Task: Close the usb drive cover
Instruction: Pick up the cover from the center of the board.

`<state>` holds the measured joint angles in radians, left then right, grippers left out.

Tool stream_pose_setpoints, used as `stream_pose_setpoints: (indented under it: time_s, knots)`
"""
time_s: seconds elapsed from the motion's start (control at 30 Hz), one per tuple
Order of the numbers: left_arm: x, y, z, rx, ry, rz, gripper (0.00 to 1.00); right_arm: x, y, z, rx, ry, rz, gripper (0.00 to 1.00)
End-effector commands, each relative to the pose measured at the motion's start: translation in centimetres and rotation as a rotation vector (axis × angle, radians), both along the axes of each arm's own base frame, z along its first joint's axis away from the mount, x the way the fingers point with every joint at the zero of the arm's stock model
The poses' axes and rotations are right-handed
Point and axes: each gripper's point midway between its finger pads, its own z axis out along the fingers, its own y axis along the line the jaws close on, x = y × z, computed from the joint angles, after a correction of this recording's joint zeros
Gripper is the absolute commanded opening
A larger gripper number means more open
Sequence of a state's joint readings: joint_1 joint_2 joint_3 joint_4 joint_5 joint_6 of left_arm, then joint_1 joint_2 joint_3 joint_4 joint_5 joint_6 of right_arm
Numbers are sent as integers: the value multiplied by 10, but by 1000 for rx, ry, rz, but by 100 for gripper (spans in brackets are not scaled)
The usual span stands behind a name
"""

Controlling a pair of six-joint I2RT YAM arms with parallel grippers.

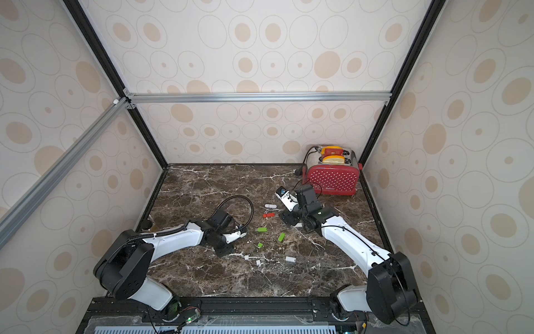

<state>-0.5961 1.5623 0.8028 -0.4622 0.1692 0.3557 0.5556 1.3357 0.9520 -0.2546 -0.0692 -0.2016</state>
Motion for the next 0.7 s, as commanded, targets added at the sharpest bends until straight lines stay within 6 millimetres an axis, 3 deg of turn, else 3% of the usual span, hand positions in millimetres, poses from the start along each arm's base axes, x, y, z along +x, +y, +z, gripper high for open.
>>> stream_pose_setpoints:
  time_s: [0.0, 0.33, 0.67]
  knots:
    - [1, 0, -6, 25, 16, 6, 40, 0, -3, -1, 5, 2, -13, 84]
    - [-1, 0, -7, 29, 26, 4, 29, 1, -2, 0, 8, 5, -9, 83]
    - [-1, 1, -9, 33, 31, 1, 23, 1, 1, -1, 16, 18, -5, 84]
